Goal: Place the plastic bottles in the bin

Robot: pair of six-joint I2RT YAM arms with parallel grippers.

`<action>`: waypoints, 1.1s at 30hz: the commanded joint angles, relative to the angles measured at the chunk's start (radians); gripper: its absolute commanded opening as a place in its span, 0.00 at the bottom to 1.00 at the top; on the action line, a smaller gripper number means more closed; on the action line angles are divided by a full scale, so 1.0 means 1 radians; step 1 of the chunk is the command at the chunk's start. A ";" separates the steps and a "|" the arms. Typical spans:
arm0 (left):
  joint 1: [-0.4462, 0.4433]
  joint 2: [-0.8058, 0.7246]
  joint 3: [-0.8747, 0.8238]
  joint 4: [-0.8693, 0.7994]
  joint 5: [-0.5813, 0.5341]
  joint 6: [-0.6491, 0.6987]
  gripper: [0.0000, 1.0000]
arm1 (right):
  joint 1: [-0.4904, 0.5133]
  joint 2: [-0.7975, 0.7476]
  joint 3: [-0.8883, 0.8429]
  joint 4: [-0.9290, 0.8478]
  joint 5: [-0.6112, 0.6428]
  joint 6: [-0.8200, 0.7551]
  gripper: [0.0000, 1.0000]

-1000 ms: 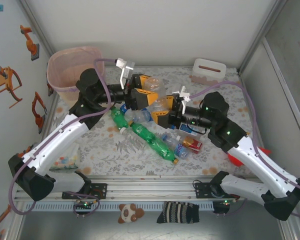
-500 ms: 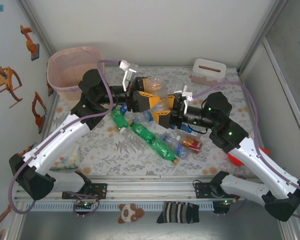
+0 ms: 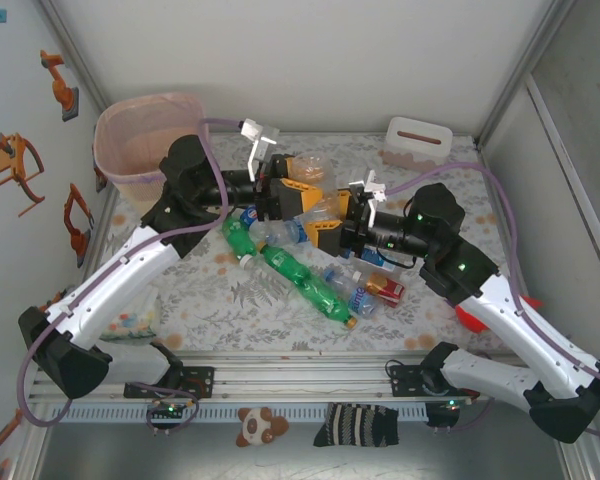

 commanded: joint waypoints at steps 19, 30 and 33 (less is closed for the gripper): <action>0.155 -0.078 0.116 -0.460 -0.420 0.169 0.48 | -0.005 -0.099 0.041 -0.221 0.358 -0.061 0.74; 0.486 -0.018 0.339 -0.853 -0.653 0.218 0.48 | -0.005 -0.089 0.077 -0.277 0.488 -0.078 0.74; 0.584 0.018 0.386 -0.878 -0.649 0.204 0.48 | -0.006 -0.077 0.086 -0.276 0.481 -0.078 0.73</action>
